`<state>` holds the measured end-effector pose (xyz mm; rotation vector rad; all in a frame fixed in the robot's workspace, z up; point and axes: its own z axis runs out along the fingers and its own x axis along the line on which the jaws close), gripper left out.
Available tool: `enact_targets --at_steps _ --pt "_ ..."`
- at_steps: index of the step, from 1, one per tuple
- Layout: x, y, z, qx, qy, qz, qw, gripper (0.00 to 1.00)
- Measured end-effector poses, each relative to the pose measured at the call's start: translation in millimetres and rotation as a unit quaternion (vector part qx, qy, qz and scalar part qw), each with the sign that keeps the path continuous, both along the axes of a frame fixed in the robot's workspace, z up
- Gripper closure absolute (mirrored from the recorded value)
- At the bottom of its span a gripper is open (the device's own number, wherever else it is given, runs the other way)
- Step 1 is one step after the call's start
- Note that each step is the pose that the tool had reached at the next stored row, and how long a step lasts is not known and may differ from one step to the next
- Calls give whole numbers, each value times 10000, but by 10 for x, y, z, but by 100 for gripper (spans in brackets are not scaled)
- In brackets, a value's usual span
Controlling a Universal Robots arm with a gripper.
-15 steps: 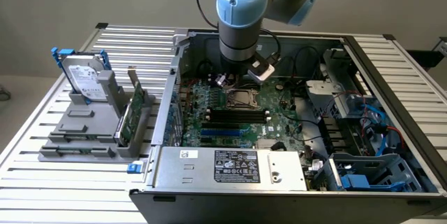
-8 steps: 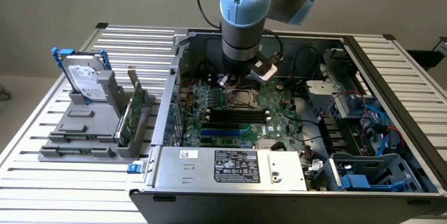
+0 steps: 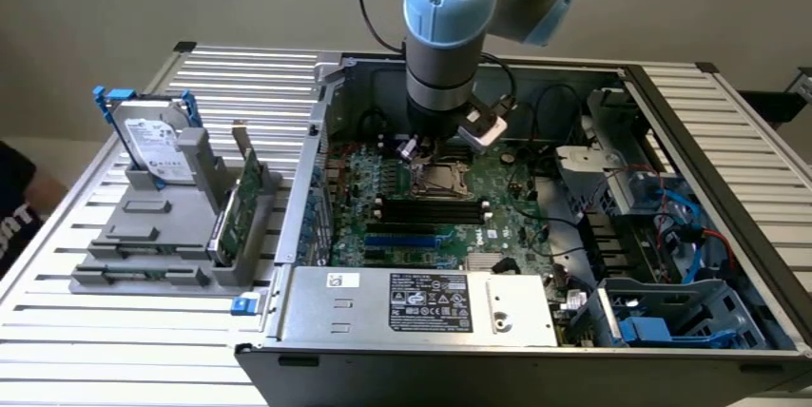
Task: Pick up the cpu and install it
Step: 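Close the cpu cover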
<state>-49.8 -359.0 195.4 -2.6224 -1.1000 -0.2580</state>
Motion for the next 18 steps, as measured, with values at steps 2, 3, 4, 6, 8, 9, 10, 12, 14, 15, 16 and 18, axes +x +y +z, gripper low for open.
enact_targets --at_steps 2,3,4,6,8,9,10,12,14,15,16,18 --pt "0 0 12 -1 4 0 10000 89" --pt "-1 1 29 1 6 0 10000 89" --pt "-1 1 52 1 7 1 10000 89" --pt "-7 1 98 1 9 3 10000 89" --pt "-16 1 135 1 11 6 10000 89" --pt "-21 1 149 0 12 8 10000 89" --pt "-28 1 157 0 13 12 10000 89" --pt "-50 1 165 1 15 19 10000 89" --pt "-81 1 166 1 26 28 10000 89" --pt "-97 1 167 0 31 31 10000 89" --pt "-112 1 167 0 35 35 10000 89" --pt "-141 1 167 0 42 42 10000 89"
